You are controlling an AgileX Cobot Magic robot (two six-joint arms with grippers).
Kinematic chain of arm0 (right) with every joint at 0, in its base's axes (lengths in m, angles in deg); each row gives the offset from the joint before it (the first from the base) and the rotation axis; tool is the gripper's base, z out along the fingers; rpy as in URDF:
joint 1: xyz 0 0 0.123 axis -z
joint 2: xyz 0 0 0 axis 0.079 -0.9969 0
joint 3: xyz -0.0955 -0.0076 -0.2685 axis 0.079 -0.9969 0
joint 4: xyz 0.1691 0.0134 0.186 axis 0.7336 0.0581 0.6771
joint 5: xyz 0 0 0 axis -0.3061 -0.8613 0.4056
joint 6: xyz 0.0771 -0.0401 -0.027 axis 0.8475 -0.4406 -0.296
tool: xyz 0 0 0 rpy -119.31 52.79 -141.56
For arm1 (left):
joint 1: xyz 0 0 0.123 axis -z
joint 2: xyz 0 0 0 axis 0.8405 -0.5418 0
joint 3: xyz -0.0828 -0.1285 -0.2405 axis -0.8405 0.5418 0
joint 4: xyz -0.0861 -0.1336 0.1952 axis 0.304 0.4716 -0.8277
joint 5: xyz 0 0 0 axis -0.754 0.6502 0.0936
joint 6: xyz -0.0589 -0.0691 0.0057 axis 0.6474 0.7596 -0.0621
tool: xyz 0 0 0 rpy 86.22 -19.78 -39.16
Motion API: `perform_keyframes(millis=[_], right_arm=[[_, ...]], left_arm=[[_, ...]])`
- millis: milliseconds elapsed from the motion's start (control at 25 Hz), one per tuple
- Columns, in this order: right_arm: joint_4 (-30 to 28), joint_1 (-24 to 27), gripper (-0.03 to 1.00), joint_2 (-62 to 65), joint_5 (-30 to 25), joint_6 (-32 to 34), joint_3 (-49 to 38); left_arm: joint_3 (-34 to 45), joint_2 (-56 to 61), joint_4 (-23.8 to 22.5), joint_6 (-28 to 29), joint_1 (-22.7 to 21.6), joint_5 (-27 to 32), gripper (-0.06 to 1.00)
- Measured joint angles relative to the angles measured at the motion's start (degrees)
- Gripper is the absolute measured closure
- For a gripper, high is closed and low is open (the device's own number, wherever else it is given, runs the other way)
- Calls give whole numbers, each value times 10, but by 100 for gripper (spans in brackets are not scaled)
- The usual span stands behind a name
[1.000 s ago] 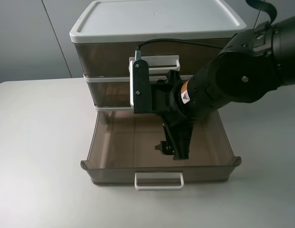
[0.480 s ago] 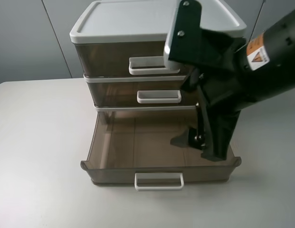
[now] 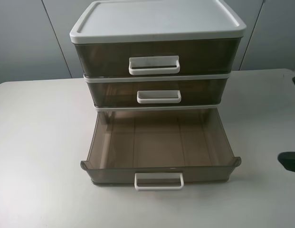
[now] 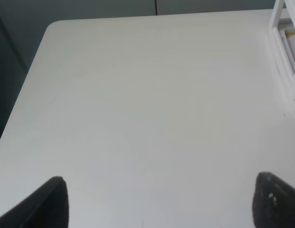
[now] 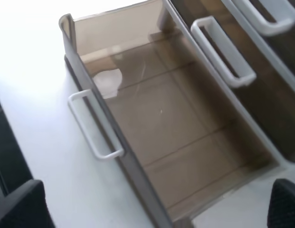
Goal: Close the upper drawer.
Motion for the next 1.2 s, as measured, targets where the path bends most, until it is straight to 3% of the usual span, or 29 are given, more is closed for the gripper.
perform_keyframes(millis=[240, 480, 920, 1040, 1200], right_arm=[[0, 0, 27, 165, -63, 64, -68], [4, -1, 27, 283, -50, 77, -114], [-21, 3, 27, 295, -39, 117, -120], [-22, 44, 27, 295, -38, 120, -120], [-23, 156, 27, 295, -38, 121, -120]], left_arm=[[0, 0, 0, 0, 0, 0, 20], [0, 0, 0, 0, 0, 0, 20], [0, 0, 0, -1, 0, 0, 20], [0, 0, 0, -1, 0, 0, 20], [0, 0, 0, -1, 0, 0, 20]])
